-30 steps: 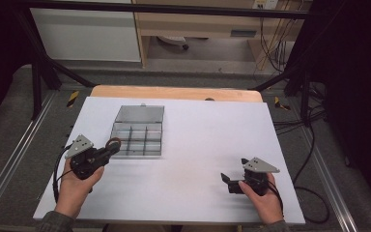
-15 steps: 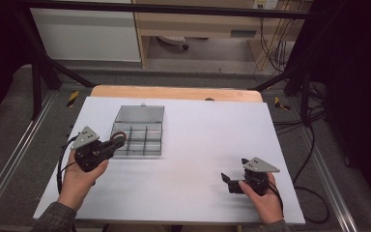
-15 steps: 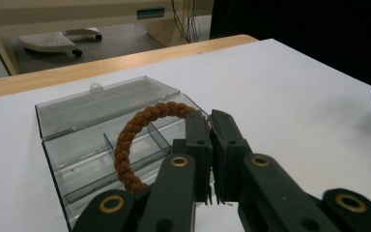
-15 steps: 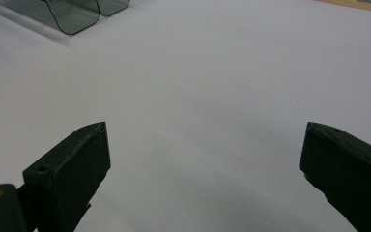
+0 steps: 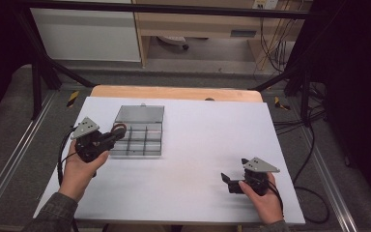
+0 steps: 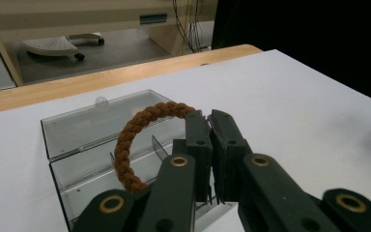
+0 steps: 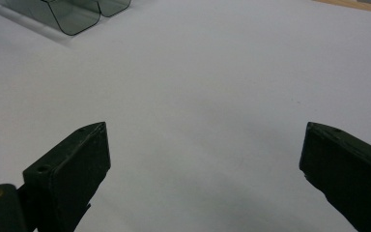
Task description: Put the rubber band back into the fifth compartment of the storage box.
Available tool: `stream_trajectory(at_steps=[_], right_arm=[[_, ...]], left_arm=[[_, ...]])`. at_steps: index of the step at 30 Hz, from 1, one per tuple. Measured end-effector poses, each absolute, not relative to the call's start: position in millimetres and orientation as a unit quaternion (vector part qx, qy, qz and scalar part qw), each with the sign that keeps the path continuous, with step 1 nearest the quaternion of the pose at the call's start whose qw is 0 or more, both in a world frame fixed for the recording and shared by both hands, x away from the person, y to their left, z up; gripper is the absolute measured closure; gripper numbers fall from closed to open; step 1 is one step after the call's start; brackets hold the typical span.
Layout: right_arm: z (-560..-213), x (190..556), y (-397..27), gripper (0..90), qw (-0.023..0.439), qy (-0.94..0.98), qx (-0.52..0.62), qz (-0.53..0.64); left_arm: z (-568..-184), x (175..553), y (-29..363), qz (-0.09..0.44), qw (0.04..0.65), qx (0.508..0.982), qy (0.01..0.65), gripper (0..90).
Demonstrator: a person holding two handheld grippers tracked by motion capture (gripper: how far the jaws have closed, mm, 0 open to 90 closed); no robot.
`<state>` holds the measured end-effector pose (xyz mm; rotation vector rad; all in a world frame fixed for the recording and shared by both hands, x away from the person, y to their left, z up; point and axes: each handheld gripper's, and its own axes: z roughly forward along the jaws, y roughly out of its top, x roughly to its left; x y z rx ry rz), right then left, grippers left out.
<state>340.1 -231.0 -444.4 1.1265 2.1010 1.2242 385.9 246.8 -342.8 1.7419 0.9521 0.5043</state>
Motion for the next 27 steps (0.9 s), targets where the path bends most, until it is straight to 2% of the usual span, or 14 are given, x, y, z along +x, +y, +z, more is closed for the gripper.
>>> stream_trajectory(at_steps=[27], right_arm=[[-443.3,339.8,-233.3,4.2,0.227,0.76,0.41,0.45]], left_arm=[[-348.8,415.8,234.0,0.197,0.498,0.742,0.403,86.3]])
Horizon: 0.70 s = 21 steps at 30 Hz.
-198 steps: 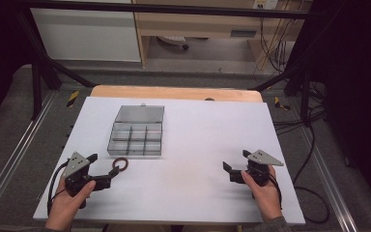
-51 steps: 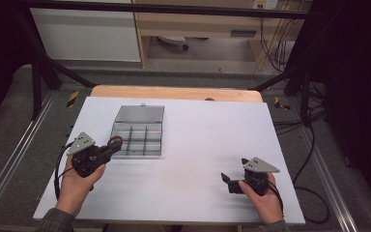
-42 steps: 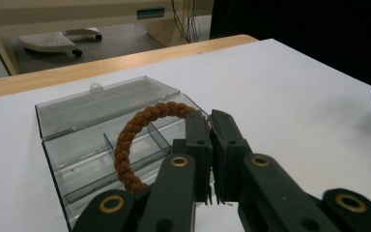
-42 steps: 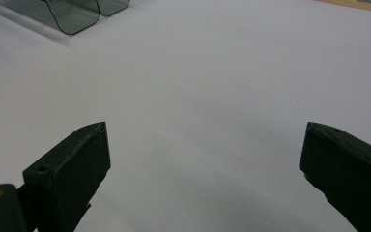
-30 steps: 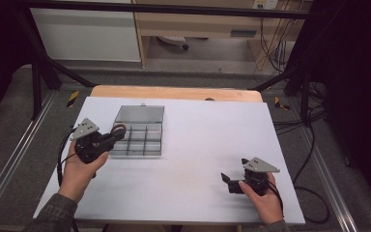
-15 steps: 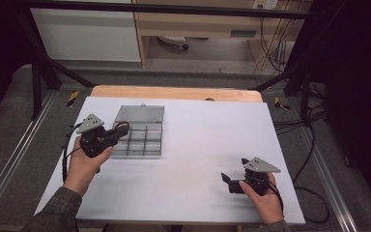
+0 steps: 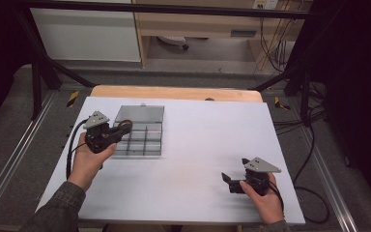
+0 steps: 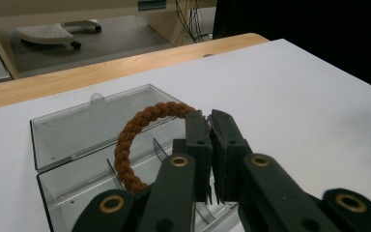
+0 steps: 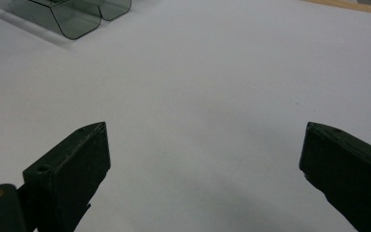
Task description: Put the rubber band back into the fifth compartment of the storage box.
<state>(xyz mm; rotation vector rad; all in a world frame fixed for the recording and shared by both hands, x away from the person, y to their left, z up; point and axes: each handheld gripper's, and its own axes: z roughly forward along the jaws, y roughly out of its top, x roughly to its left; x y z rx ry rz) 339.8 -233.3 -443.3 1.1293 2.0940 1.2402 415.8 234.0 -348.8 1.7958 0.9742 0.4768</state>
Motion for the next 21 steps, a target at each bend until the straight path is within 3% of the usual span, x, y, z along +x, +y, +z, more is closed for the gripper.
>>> stream_trajectory(at_steps=[21], right_arm=[[-443.1,339.5,-233.3,4.2,0.228,0.76,0.409,0.45]], left_arm=[[-358.1,429.9,224.1,0.196,0.482,0.752,0.405,86.2]])
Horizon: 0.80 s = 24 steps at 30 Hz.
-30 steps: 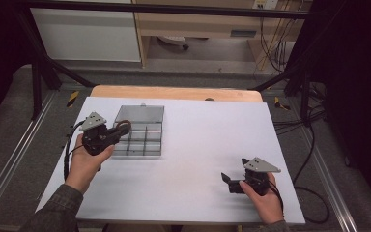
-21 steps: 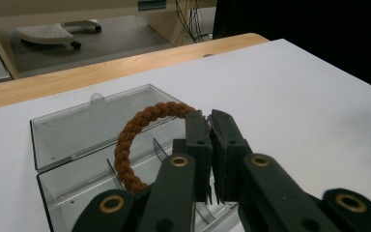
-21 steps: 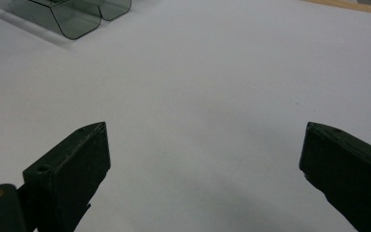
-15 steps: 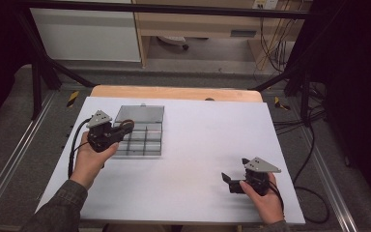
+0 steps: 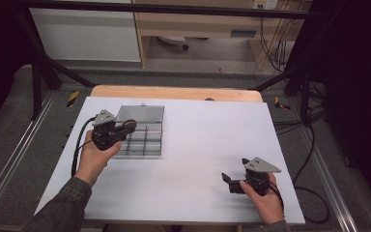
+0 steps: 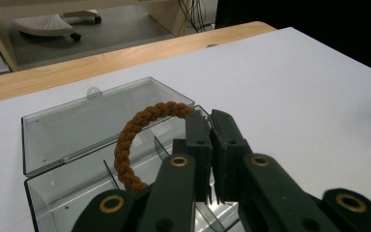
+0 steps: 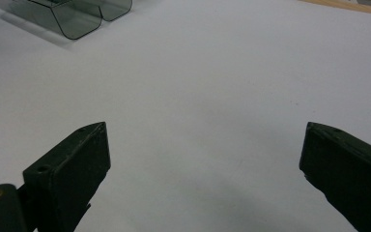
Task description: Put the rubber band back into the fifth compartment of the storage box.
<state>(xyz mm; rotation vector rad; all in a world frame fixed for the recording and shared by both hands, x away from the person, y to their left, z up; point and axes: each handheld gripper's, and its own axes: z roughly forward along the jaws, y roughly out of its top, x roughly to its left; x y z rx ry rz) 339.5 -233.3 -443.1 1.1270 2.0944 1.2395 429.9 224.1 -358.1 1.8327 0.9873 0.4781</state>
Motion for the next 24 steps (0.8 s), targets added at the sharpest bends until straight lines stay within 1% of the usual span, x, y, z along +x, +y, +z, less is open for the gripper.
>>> stream_trajectory(at_steps=[24], right_arm=[[-443.3,339.8,-233.1,4.2,0.227,0.761,0.409,0.451]], left_arm=[[-368.6,439.0,218.0,0.184,0.469,0.761,0.409,86.2]])
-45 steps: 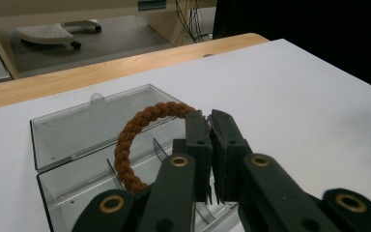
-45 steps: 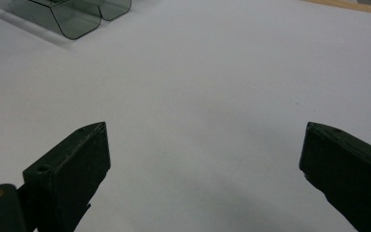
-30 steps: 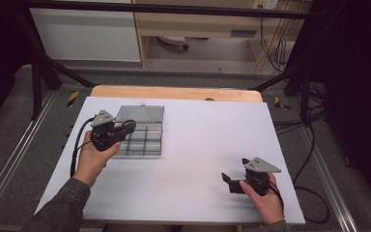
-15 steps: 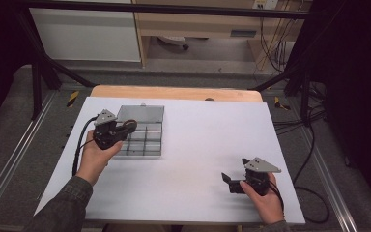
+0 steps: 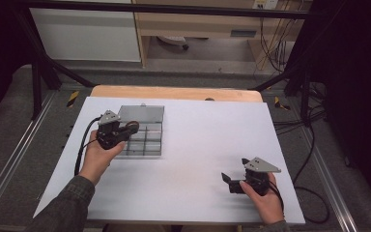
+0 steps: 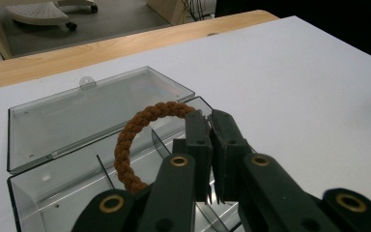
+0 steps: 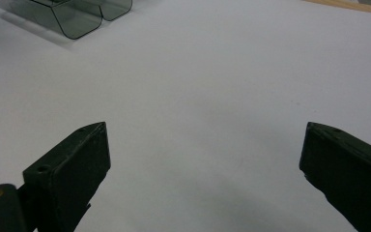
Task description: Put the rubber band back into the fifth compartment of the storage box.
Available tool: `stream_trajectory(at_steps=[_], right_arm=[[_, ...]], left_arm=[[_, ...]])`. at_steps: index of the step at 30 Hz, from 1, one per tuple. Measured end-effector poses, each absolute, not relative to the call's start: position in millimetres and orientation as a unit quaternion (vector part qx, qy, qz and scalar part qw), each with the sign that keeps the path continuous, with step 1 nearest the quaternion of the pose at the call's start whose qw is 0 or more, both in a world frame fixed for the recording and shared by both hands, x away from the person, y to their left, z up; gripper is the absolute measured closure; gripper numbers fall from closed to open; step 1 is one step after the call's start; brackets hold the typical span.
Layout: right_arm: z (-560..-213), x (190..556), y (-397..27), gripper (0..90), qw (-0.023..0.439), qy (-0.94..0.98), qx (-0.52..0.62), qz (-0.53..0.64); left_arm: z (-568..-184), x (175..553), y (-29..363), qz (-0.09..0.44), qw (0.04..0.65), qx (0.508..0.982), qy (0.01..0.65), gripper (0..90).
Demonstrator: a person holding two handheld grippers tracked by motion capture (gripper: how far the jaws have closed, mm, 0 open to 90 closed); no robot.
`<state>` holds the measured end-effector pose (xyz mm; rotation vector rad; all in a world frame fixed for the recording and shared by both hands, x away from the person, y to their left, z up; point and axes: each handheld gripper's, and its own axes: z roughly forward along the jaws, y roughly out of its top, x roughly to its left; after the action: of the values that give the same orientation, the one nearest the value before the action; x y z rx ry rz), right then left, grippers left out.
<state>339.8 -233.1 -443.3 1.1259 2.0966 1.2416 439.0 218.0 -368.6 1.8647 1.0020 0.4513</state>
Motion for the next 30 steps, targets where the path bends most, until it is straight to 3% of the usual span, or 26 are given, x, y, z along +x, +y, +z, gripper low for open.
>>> stream_trajectory(at_steps=[30], right_arm=[[-443.1,339.6,-233.1,4.2,0.227,0.761,0.408,0.45]], left_arm=[[-383.7,439.7,210.3,0.162,0.463,0.767,0.413,86.2]])
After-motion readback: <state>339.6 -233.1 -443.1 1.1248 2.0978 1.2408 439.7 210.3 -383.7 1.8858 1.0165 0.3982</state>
